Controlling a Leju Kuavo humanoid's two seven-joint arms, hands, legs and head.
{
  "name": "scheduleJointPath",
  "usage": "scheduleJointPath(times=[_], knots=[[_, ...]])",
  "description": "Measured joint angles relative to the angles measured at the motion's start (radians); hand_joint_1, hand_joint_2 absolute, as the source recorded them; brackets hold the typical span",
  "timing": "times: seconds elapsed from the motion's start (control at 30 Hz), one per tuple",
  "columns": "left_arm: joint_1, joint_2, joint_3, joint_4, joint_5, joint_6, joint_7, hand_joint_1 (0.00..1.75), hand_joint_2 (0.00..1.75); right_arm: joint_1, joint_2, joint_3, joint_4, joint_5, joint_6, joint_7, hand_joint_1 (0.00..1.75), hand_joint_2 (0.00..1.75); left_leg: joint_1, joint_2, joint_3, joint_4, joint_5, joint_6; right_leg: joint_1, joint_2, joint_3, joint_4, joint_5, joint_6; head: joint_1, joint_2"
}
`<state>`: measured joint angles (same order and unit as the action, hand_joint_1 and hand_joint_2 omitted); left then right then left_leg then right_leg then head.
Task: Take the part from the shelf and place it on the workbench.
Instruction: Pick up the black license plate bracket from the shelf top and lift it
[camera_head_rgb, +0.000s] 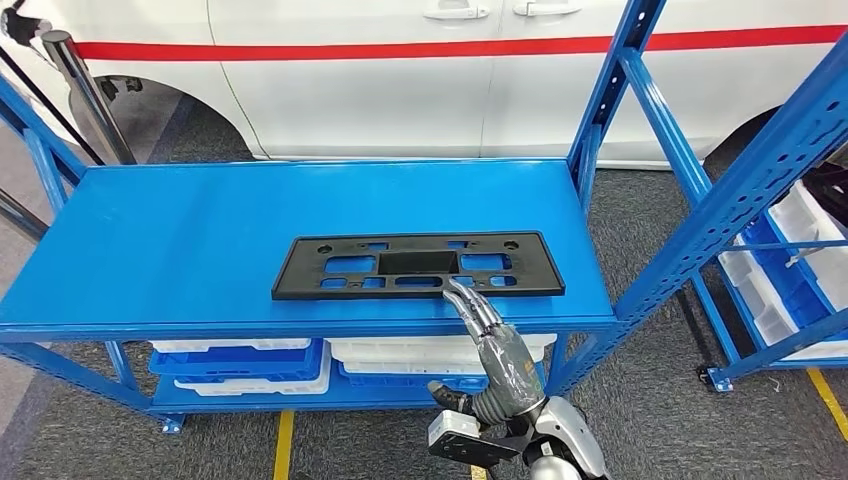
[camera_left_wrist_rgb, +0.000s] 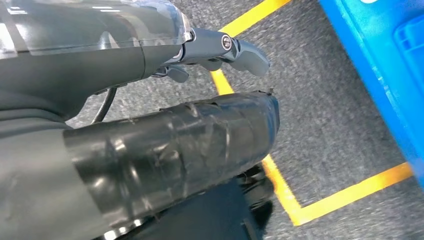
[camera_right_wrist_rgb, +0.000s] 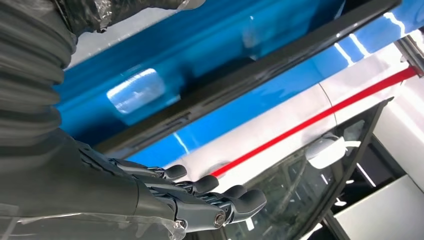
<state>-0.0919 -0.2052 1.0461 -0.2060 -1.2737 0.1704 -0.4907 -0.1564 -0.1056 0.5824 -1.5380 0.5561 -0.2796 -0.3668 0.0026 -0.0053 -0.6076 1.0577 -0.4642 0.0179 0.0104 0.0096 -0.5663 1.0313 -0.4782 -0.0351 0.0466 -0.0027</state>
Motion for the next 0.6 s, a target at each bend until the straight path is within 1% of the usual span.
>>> scheduleJointPath(times=[0.03, 0.07, 0.13, 0.17, 0.2, 0.23, 0.27, 0.3, 0.33, 0.37, 0.4, 0.43, 0.47, 0.5, 0.53, 0.57, 0.6], knots=[[-0.001, 0.000, 0.000, 0.000, 0.000, 0.000, 0.000, 0.00, 0.00, 0.000, -0.001, 0.000, -0.001, 0.000, -0.001, 0.001, 0.00, 1.75, -0.003, 0.000, 0.007, -0.021, 0.004, 0.005, 0.000, 0.000, 0.000, 0.001, -0.003, 0.004, 0.000, 0.000], [-0.001, 0.000, 0.000, 0.000, -0.001, 0.000, 0.000, 0.00, 0.00, -0.001, -0.001, 0.000, -0.003, 0.001, -0.001, 0.001, 0.00, 1.75, -0.005, 0.000, 0.008, -0.024, 0.001, 0.008, 0.001, 0.000, 0.000, 0.001, -0.005, 0.009, 0.000, 0.000], [0.001, 0.000, 0.000, 0.000, -0.001, -0.001, 0.000, 0.00, 0.00, -0.001, -0.003, -0.002, -0.008, 0.002, -0.003, 0.002, 0.00, 1.75, 0.000, 0.000, 0.016, -0.034, 0.014, 0.018, 0.001, -0.001, 0.001, 0.005, -0.012, 0.020, -0.001, 0.000], [0.001, 0.000, 0.000, 0.000, -0.001, -0.002, 0.000, 0.00, 0.00, -0.002, -0.004, -0.003, -0.011, 0.003, -0.003, 0.002, 0.00, 1.75, 0.002, 0.001, 0.021, -0.040, 0.015, 0.022, 0.000, -0.001, -0.005, 0.020, -0.023, 0.026, 0.000, 0.000], [0.000, -0.001, 0.000, 0.000, -0.002, -0.002, 0.000, 0.00, 0.00, -0.003, -0.006, -0.004, -0.014, 0.004, -0.005, 0.002, 0.00, 1.75, 0.006, 0.002, 0.026, -0.046, 0.017, 0.026, -0.001, -0.002, -0.022, 0.056, -0.043, 0.033, 0.000, 0.000], [-0.001, -0.001, 0.000, 0.000, -0.003, -0.003, 0.000, 0.00, 0.00, -0.004, -0.007, -0.005, -0.015, 0.006, -0.006, 0.002, 0.00, 1.75, 0.006, 0.003, 0.030, -0.049, 0.016, 0.030, -0.006, -0.003, -0.049, 0.111, -0.069, 0.039, 0.000, 0.000], [-0.002, -0.001, 0.000, 0.000, -0.004, -0.003, 0.000, 0.00, 0.00, -0.004, -0.009, -0.005, -0.016, 0.009, -0.008, 0.003, 0.00, 1.75, 0.007, 0.003, 0.033, -0.050, 0.013, 0.032, -0.011, -0.003, -0.086, 0.177, -0.097, 0.046, 0.001, 0.000], [-0.002, -0.001, 0.000, 0.000, -0.005, -0.002, 0.000, 0.00, 0.00, -0.004, -0.011, -0.006, -0.016, 0.012, -0.009, 0.004, 0.00, 1.75, 0.007, 0.003, 0.035, -0.050, 0.010, 0.033, -0.017, -0.003, -0.123, 0.240, -0.117, 0.051, 0.001, 0.000], [-0.002, -0.001, 0.000, 0.000, -0.006, -0.002, 0.000, 0.00, 0.00, -0.003, -0.013, -0.006, -0.016, 0.014, -0.011, 0.005, 0.00, 1.75, 0.008, 0.003, 0.039, -0.050, 0.006, 0.033, -0.022, -0.004, -0.148, 0.276, -0.119, 0.056, 0.001, 0.000], [-0.001, -0.001, 0.000, 0.000, -0.006, -0.002, 0.000, 0.00, 0.00, -0.002, -0.015, -0.007, -0.016, 0.017, -0.013, 0.006, 0.00, 1.75, 0.008, 0.003, 0.044, -0.050, 0.002, 0.031, -0.027, -0.004, -0.156, 0.277, -0.102, 0.060, 0.001, 0.000], [-0.001, -0.001, -0.001, 0.000, -0.006, -0.002, 0.000, 0.00, 0.00, -0.002, -0.017, -0.008, -0.016, 0.018, -0.014, 0.007, 0.00, 1.75, 0.010, 0.002, 0.051, -0.049, -0.003, 0.029, -0.031, -0.005, -0.142, 0.238, -0.066, 0.063, 0.001, 0.000], [-0.001, -0.001, -0.001, 0.000, -0.007, -0.001, 0.000, 0.00, 0.00, -0.002, -0.019, -0.010, -0.017, 0.019, -0.016, 0.008, 0.00, 1.75, 0.012, 0.001, 0.058, -0.048, -0.010, 0.024, -0.035, -0.006, -0.114, 0.170, -0.021, 0.066, 0.001, 0.000], [-0.001, -0.001, -0.001, 0.000, -0.007, -0.001, 0.000, 0.00, 0.00, -0.003, -0.021, -0.012, -0.018, 0.020, -0.018, 0.009, 0.00, 1.75, 0.012, 0.000, 0.064, -0.046, -0.017, 0.018, -0.035, -0.006, -0.084, 0.103, 0.011, 0.067, 0.001, 0.000], [-0.002, -0.002, -0.001, 0.000, -0.007, -0.002, 0.000, 0.00, 0.00, -0.004, -0.022, -0.015, -0.020, 0.020, -0.019, 0.010, 0.00, 1.75, 0.011, 0.000, 0.068, -0.044, -0.023, 0.012, -0.034, -0.007, -0.059, 0.049, 0.029, 0.065, 0.001, 0.000], [-0.002, -0.002, -0.001, 0.000, -0.007, -0.002, -0.001, 0.00, 0.00, -0.004, -0.023, -0.018, -0.022, 0.021, -0.020, 0.010, 0.00, 1.75, 0.010, -0.001, 0.070, -0.043, -0.028, 0.004, -0.031, -0.006, -0.046, 0.019, 0.032, 0.061, 0.000, 0.000], [-0.002, -0.002, -0.001, 0.000, -0.007, -0.002, -0.001, 0.00, 0.00, -0.004, -0.025, -0.022, -0.024, 0.022, -0.022, 0.011, 0.00, 1.75, 0.009, -0.001, 0.071, -0.044, -0.031, -0.002, -0.027, -0.005, -0.042, 0.011, 0.025, 0.055, 0.000, 0.000], [-0.003, -0.002, -0.001, 0.000, -0.006, -0.002, -0.001, 0.00, 0.00, -0.003, -0.027, -0.026, -0.027, 0.023, -0.023, 0.012, 0.00, 1.75, 0.009, 0.000, 0.073, -0.047, -0.033, -0.008, -0.027, -0.004, -0.040, 0.007, 0.022, 0.047, 0.000, 0.000]])
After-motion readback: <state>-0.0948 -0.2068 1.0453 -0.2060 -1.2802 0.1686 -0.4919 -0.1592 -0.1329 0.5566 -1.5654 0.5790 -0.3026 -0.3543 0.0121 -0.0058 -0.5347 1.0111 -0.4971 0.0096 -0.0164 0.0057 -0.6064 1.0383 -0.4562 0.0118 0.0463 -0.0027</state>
